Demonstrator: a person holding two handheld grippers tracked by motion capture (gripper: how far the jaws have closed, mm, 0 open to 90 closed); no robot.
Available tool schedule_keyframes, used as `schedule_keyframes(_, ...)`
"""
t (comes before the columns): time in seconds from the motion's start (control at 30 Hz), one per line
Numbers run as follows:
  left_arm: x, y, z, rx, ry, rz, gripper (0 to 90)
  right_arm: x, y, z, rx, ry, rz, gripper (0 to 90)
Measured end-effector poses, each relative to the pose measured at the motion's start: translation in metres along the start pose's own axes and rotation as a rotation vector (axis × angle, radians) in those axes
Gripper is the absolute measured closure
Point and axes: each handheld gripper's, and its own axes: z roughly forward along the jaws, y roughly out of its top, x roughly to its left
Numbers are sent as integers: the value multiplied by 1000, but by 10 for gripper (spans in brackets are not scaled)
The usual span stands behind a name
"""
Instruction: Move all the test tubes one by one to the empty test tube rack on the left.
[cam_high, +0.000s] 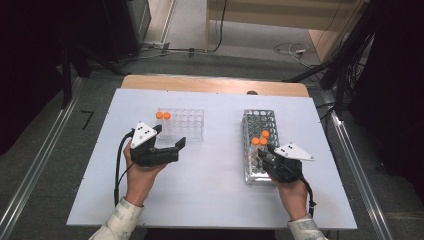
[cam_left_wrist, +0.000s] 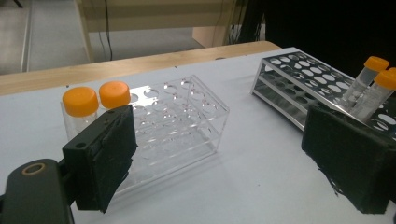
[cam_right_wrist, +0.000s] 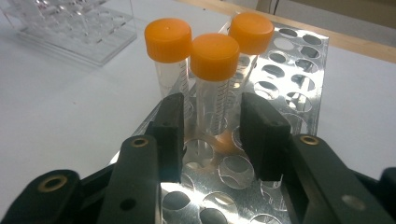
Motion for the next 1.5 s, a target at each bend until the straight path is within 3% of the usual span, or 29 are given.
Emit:
schedule_keyframes(0.33,-1,-2,1,9,-3,3,107,1,6,10,57,-29,-17,661)
schedule_keyframes(0.63,-1,-4,2,18,-1,1,108,1,7,12,66,-26,-26,712)
schedule_keyframes(1.27,-2,-3,1,14,-1,1,108,-10,16,-10,-35,22,62,724)
schedule_keyframes(1.5,-2,-3,0,7,-4,-1,108,-9,27,-28,-76,17,35,724)
